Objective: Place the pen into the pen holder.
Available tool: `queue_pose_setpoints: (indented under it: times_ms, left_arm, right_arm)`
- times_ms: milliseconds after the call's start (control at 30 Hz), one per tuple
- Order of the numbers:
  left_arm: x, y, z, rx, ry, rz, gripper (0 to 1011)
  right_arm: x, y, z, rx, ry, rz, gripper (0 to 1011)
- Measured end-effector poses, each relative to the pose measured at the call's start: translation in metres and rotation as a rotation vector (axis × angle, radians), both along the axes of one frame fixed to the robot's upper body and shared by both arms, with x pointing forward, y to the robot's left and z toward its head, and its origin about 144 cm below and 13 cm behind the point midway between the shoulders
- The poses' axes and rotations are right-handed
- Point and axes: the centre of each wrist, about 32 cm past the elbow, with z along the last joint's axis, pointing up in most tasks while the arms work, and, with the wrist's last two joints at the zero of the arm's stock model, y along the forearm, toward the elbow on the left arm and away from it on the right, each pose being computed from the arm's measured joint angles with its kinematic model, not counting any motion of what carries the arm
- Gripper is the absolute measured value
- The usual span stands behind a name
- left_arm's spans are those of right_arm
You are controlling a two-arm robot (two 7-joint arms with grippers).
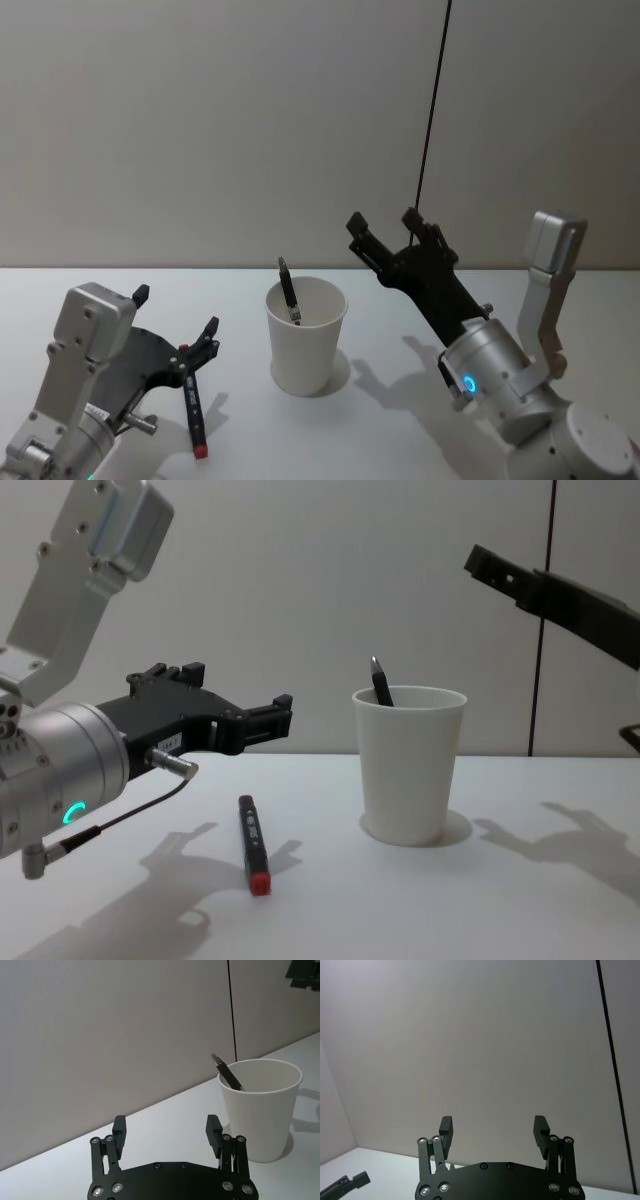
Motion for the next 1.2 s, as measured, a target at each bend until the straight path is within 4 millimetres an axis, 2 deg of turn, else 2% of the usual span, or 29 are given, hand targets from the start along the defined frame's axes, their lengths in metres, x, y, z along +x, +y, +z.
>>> queue_pose_setpoints:
  times_ms: [267,1067,1200]
  left_arm:
    - [0.000,0.000,0.000,0.000,0.000,0.000,1002]
    - [0.000,0.000,0.000,0.000,0.000,0.000,1002]
    - [0.000,0.000,0.000,0.000,0.000,0.000,1002]
  right_arm:
    - [-0.017,-0.006,-0.005,-0.065,0.032,-0.035,1001]
    - [-0.085,-0.021,-0.016,-0.325,0.130,-0.167,1001]
    - [-0.091,-0.021,-0.016,-0.345,0.135,-0.178,1001]
